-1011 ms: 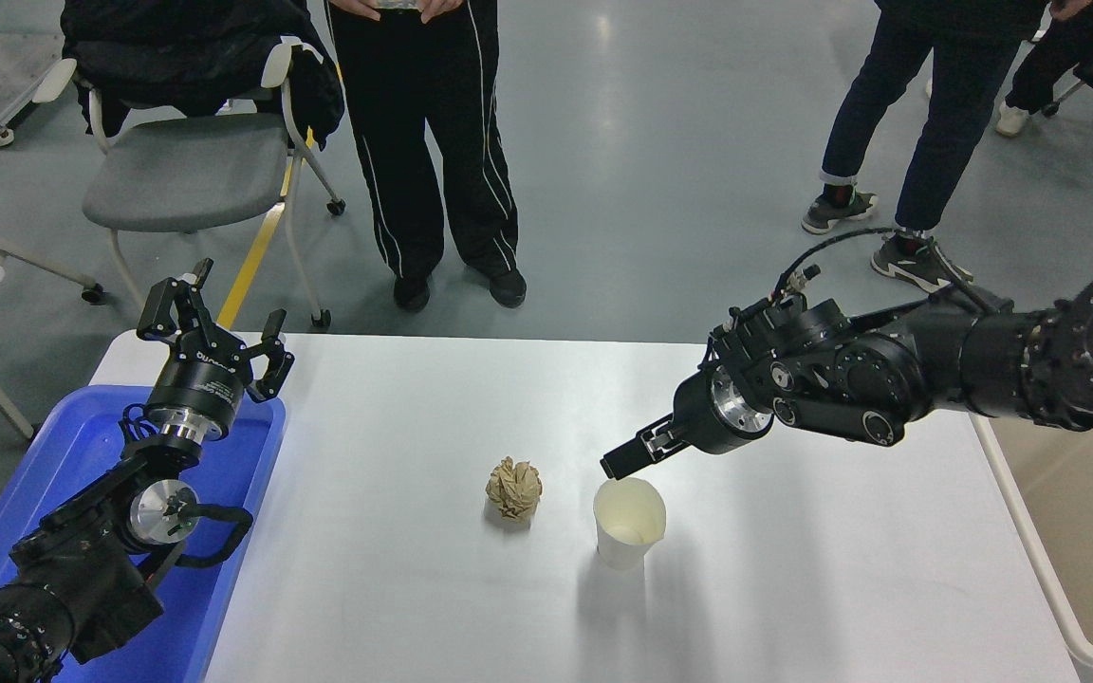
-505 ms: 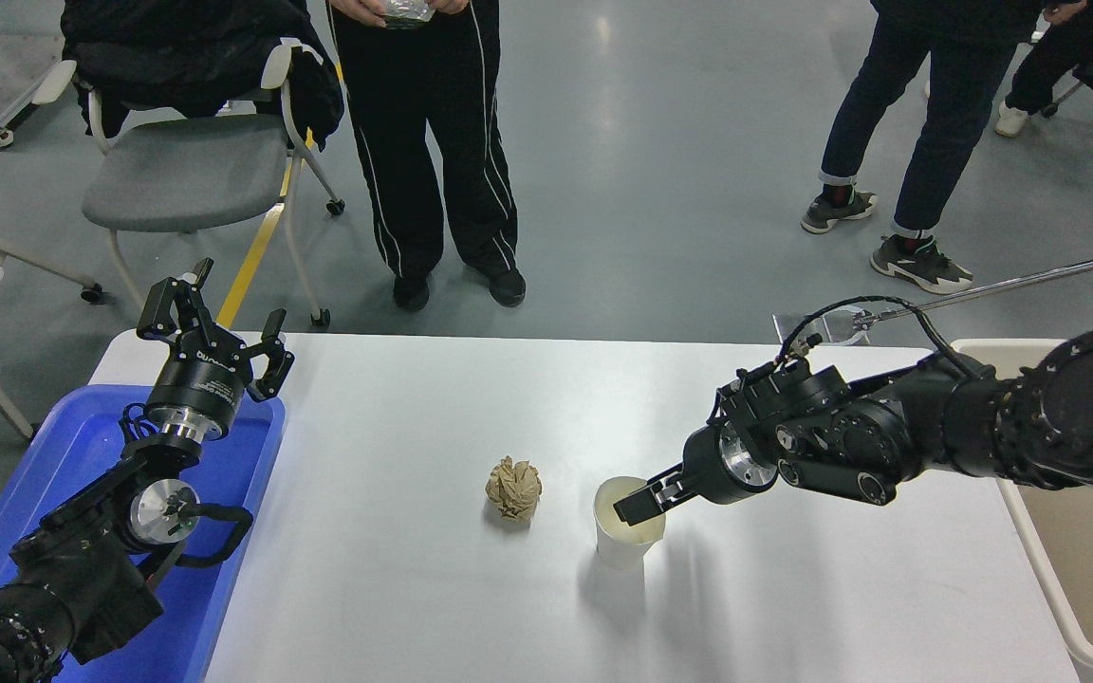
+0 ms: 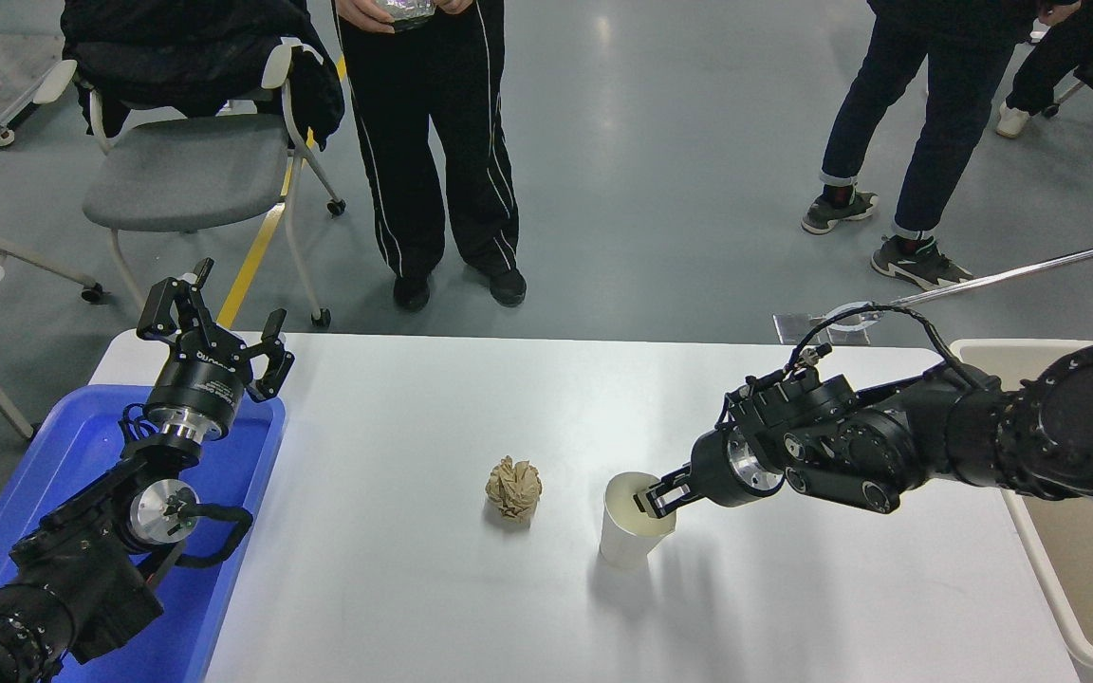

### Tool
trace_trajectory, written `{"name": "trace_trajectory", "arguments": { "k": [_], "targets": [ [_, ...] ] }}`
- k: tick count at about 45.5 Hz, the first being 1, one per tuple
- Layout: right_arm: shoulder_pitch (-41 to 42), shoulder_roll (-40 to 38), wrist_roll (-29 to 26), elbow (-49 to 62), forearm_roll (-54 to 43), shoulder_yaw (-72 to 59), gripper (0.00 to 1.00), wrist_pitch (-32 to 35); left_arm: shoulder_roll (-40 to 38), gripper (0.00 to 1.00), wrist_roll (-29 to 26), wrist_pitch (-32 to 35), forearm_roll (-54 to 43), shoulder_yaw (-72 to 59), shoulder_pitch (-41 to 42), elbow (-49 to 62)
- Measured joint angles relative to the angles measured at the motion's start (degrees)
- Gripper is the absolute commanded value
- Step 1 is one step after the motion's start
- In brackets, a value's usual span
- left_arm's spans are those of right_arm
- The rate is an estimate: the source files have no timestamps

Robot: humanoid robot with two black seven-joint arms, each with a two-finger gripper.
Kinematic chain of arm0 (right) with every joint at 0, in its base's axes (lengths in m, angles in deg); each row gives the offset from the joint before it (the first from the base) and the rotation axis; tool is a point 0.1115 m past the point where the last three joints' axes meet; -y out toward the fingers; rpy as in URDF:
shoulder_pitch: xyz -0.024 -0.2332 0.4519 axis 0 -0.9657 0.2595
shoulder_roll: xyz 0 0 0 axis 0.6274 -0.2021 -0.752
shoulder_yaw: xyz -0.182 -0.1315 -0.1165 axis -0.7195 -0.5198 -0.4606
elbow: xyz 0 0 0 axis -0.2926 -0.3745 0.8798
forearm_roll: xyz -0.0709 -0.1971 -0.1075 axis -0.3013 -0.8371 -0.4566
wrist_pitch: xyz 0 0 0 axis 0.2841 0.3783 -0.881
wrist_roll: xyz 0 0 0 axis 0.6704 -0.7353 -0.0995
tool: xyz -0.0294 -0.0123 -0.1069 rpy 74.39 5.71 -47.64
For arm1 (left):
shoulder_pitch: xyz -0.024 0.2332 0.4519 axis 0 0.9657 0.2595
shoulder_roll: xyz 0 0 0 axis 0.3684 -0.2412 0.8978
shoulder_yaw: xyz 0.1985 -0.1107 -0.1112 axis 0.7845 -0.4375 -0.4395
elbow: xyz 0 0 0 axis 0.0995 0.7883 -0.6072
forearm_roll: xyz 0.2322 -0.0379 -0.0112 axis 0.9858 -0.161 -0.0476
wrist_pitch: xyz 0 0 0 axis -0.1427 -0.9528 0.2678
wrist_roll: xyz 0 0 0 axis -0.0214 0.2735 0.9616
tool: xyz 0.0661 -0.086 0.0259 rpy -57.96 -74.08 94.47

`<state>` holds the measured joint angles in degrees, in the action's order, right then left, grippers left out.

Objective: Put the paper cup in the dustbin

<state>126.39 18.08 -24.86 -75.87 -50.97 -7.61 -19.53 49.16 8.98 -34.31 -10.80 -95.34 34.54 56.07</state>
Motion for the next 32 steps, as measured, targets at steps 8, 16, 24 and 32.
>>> {"name": "trace_trajectory", "arguments": {
  "k": [8,16,24,32],
  "targets": [
    [0.0,-0.3,0.1,0.0,0.0,0.3,0.00,-0.1,0.0,1.00,0.0,0.0,0.0,0.0,0.0,0.0],
    [0.8,-1.9,0.6,-0.4,0.3,1.5,0.00,-0.2,0.0,1.00,0.0,0.0,0.0,0.0,0.0,0.0],
    [1.5,-5.5,1.4,-0.9,0.6,5.0,0.00,-0.1,0.0,1.00,0.0,0.0,0.0,0.0,0.0,0.0],
    [1.8,-9.5,2.6,-1.9,1.2,10.5,0.00,0.6,0.0,1.00,0.0,0.0,0.0,0.0,0.0,0.0]
  ]
}}
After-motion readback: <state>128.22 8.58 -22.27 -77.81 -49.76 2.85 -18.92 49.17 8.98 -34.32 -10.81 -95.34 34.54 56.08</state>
